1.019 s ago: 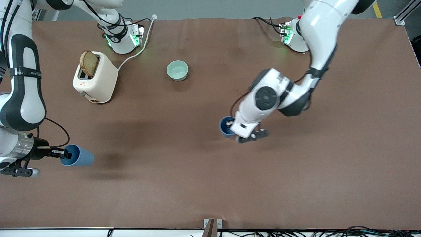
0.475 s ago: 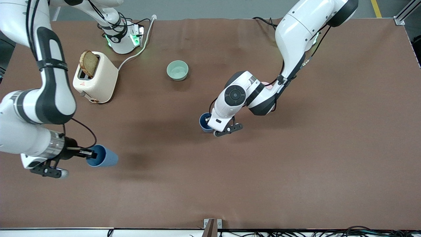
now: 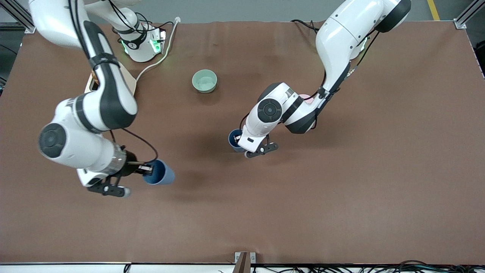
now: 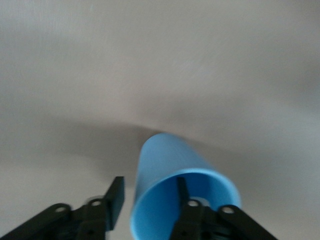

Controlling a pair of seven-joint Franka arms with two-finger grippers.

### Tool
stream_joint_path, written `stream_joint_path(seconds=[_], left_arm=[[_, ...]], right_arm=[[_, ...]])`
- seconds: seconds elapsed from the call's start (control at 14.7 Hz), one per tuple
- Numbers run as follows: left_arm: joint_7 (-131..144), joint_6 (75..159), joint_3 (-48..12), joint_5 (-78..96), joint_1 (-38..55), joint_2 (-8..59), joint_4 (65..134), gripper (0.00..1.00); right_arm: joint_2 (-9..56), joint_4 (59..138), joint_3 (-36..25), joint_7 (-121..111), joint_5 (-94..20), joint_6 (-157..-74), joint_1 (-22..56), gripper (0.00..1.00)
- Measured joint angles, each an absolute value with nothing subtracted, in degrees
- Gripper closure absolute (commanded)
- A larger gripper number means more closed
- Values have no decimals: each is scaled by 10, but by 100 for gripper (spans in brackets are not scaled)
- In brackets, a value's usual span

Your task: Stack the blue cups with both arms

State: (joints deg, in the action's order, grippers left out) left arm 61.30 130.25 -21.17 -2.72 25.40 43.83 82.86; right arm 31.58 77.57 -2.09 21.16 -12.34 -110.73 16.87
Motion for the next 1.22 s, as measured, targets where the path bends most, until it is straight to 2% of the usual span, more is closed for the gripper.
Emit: stream_joint_path(seconds=[0.27, 0.75, 1.22], left_arm=[[602, 1225, -188, -28, 232, 380, 783, 0], [410, 1042, -180, -99, 126, 205, 775, 0], [178, 919, -179, -96, 19, 88, 777, 0]], right_arm=[[316, 776, -19, 244, -150, -1106, 224, 99], [316, 779, -16, 344, -168, -1101, 354, 99], [319, 809, -18, 357, -167, -1093, 380, 98]])
